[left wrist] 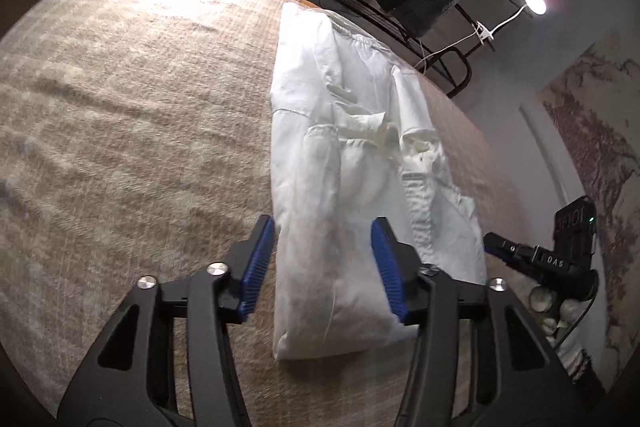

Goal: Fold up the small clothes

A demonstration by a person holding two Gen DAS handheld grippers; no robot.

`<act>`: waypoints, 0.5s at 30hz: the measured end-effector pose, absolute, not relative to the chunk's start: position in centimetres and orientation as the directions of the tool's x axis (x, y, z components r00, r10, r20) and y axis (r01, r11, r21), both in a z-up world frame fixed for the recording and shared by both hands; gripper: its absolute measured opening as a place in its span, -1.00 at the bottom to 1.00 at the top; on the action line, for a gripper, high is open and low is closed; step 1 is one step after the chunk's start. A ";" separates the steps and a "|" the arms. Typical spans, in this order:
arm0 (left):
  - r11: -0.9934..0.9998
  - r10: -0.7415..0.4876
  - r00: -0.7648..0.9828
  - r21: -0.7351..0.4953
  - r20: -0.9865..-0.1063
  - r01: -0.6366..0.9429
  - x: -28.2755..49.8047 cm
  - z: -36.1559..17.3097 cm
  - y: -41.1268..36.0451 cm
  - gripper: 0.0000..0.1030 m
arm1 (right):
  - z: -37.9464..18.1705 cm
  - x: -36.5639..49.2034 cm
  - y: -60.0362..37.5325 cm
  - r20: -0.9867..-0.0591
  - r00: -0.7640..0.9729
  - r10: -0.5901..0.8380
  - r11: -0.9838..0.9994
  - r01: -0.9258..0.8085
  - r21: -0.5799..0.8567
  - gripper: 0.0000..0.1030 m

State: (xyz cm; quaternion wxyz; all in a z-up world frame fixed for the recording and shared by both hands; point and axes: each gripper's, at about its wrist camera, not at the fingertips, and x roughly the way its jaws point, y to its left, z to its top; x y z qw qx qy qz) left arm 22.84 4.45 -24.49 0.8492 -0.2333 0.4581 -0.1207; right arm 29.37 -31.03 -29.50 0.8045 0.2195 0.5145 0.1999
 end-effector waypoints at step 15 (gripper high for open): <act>0.974 -0.218 0.529 -0.219 -0.820 0.061 24.1 -27.9 0.2 -0.27 | -29.4 29.6 -23.1 -0.789 0.485 0.378 0.911 -0.345 0.224 -0.62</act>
